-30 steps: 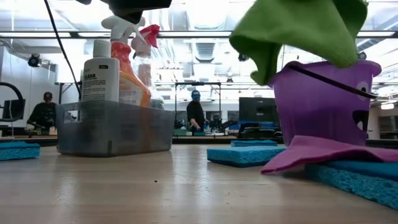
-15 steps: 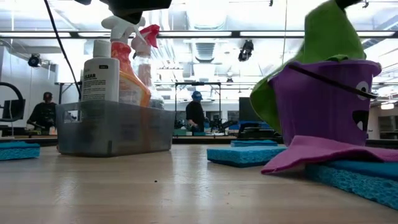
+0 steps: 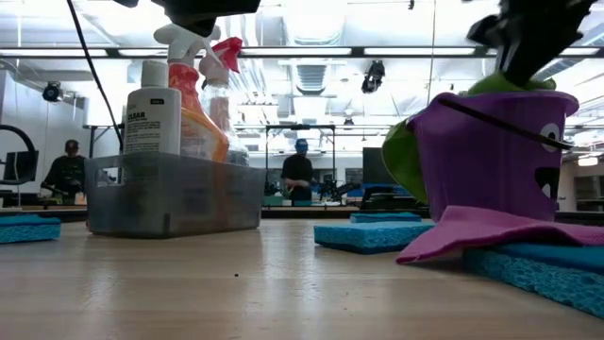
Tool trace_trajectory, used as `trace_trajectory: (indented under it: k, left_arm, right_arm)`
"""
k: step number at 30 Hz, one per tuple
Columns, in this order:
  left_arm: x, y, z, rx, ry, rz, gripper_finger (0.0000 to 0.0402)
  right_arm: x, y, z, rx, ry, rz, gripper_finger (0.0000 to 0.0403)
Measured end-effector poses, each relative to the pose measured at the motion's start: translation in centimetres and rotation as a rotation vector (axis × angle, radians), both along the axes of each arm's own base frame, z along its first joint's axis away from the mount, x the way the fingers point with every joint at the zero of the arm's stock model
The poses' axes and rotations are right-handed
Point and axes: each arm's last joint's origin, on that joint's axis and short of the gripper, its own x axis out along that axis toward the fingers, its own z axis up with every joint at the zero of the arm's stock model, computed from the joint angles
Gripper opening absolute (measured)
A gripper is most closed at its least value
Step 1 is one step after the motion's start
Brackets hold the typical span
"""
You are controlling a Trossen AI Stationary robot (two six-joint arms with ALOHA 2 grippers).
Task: Pick & Place Kitchen Items
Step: Put the green microfiber cloth into the purple bucket
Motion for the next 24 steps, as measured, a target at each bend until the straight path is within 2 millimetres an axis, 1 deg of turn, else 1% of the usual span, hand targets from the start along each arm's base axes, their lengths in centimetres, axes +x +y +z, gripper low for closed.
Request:
trace_trajectory:
  k: [4, 9, 13, 18, 21, 24]
  left_arm:
    - [0.0, 0.0, 0.0, 0.000, 0.000, 0.000, 0.0147]
    - [0.0, 0.0, 0.0, 0.000, 0.000, 0.000, 0.0147]
    - [0.0, 0.0, 0.0, 0.000, 0.000, 0.000, 0.0147]
    - [0.0, 0.0, 0.0, 0.000, 0.000, 0.000, 0.0147]
    - [0.0, 0.0, 0.0, 0.001, 0.000, 0.000, 0.0147]
    - [0.0, 0.0, 0.0, 0.000, -0.001, 0.000, 0.0147]
  right_arm:
    - [1.7, -0.7, -1.5, 0.050, 0.089, 0.055, 0.0018]
    - [2.9, -2.3, -3.3, 0.083, 0.187, 0.071, 0.0018]
    - [3.4, -3.4, -5.1, 0.126, 0.225, 0.089, 0.0018]
    - [3.9, -4.1, -7.2, 0.191, 0.235, 0.125, 0.0018]
    - [4.0, -4.2, -8.0, 0.189, 0.260, 0.122, 0.0018]
    - [4.1, -4.2, -8.4, 0.183, 0.274, 0.119, 0.0018]
